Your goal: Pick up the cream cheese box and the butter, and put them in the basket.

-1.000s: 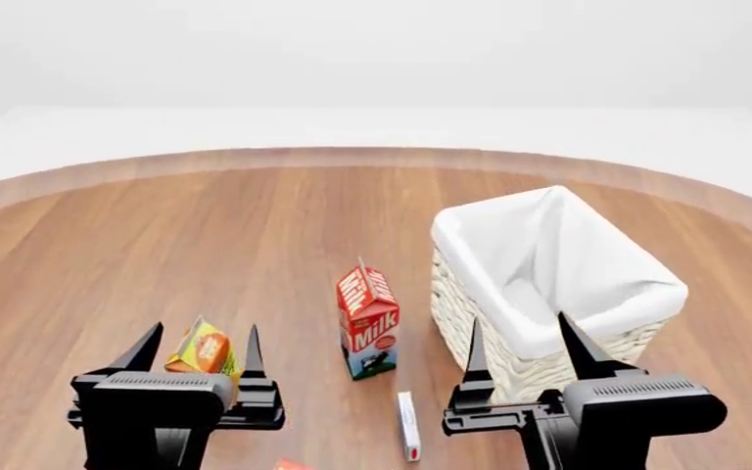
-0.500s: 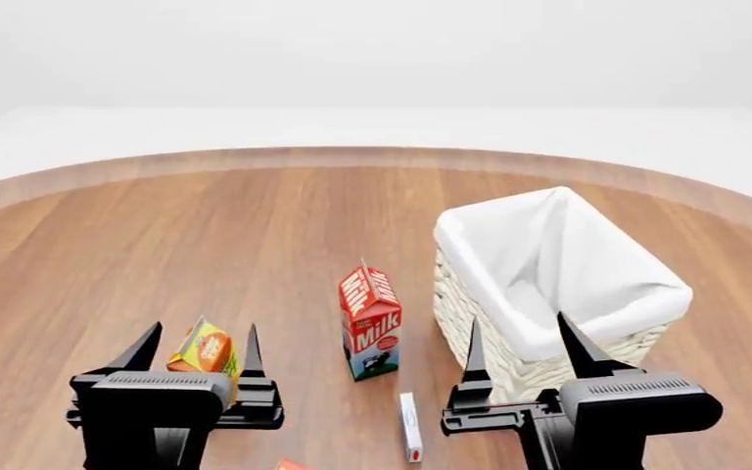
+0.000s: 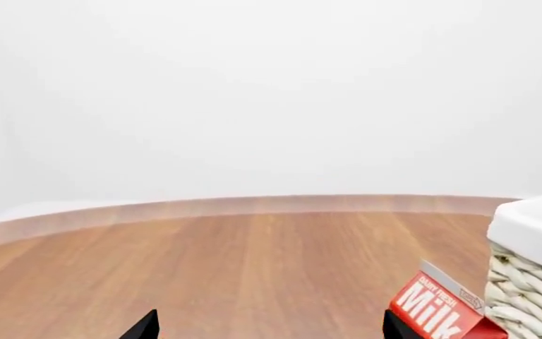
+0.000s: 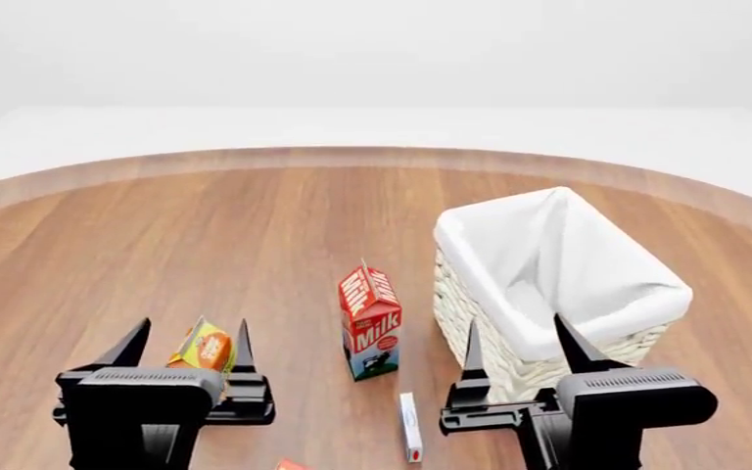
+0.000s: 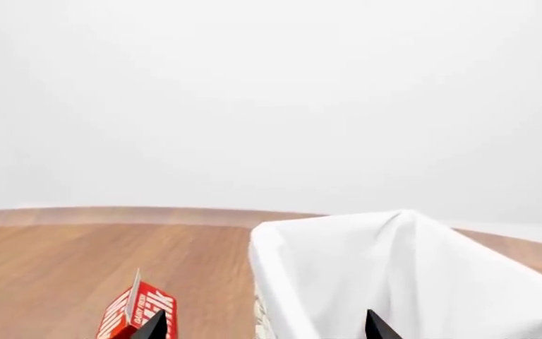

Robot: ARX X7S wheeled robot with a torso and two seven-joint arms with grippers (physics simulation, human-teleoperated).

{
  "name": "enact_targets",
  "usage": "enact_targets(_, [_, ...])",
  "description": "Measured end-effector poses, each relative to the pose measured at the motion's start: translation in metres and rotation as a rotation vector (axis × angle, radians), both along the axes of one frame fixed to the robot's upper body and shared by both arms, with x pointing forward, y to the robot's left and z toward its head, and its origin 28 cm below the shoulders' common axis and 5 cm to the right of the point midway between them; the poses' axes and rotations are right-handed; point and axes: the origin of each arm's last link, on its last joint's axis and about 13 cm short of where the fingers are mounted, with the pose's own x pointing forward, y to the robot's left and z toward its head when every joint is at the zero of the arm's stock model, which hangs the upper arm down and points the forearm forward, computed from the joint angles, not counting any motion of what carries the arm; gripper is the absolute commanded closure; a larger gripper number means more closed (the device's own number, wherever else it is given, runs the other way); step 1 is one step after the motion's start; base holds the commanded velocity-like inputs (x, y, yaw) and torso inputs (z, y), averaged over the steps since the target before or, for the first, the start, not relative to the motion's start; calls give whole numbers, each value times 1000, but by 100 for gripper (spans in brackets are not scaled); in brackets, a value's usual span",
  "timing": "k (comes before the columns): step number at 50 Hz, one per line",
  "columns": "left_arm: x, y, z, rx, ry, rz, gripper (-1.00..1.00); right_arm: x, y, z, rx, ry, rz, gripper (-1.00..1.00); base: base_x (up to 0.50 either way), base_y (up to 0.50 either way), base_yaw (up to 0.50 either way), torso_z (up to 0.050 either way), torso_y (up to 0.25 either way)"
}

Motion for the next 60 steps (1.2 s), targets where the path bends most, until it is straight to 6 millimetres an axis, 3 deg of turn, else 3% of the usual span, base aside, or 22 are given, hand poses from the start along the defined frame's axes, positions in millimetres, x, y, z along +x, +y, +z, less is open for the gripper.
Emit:
enact_targets(31, [6,28,15,-3,-18,92,-100,-7,6,6,2,44,75,-100,0,0,0,0,0])
enact_targets(60, [10,38,7,-10,-22,123,-100,-13,10,17,-56,88,275,-100,0,0,0,0,0])
